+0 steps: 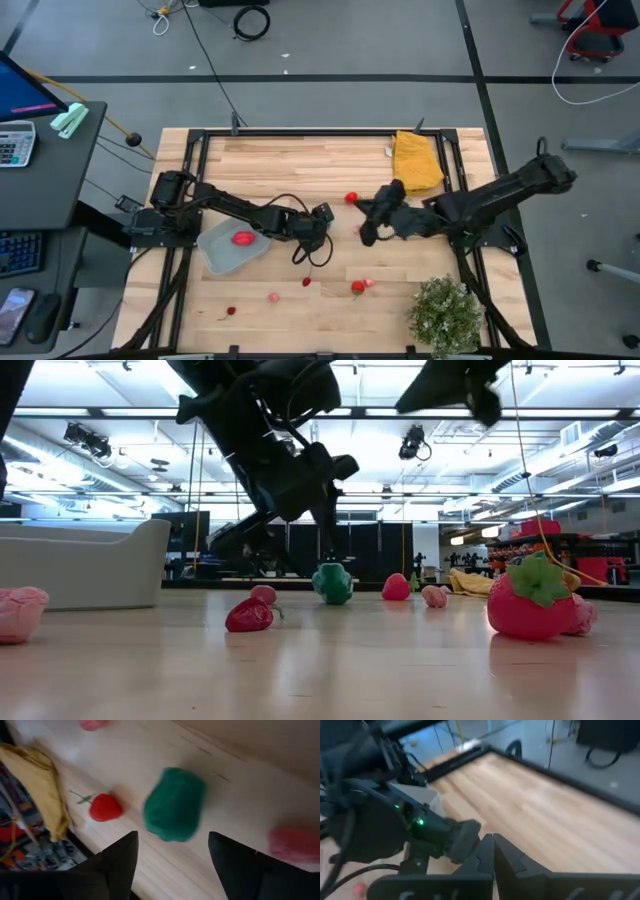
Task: Pick and placing Produce into tupperware
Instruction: Put the green bell pepper into the gray bin
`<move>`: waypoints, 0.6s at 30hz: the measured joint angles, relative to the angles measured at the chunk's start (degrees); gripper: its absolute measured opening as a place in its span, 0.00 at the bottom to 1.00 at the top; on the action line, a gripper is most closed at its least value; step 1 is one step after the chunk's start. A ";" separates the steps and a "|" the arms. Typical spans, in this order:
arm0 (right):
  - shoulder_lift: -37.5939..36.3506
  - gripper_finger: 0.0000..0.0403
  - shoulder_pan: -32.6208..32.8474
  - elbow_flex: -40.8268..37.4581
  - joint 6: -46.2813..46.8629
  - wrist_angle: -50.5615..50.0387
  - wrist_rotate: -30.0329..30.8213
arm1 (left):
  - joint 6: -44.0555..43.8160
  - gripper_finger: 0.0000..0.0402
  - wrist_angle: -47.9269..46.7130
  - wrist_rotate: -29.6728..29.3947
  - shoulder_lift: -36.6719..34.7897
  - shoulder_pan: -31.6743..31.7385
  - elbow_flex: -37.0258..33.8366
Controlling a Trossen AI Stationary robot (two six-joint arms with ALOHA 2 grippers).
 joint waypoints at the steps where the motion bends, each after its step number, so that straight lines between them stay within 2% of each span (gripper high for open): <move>1: -0.71 0.01 0.98 0.00 -0.32 -0.18 1.51 | 0.88 0.64 0.37 0.00 0.00 0.14 0.00; 4: -2.04 0.01 3.57 -0.02 -1.47 -0.84 4.70 | 4.20 0.67 0.29 0.73 0.00 0.45 0.00; 9: -2.47 0.01 4.22 -0.11 -3.33 -0.76 6.04 | 6.44 0.70 0.66 6.28 0.72 0.77 0.02; 14: -2.58 0.01 3.30 -0.11 -4.28 -0.89 6.23 | 7.06 0.71 3.34 6.44 3.72 1.11 0.00; 18: -2.58 0.01 2.98 -0.11 -4.45 -0.85 6.19 | 12.35 0.71 6.98 5.40 5.44 1.67 0.15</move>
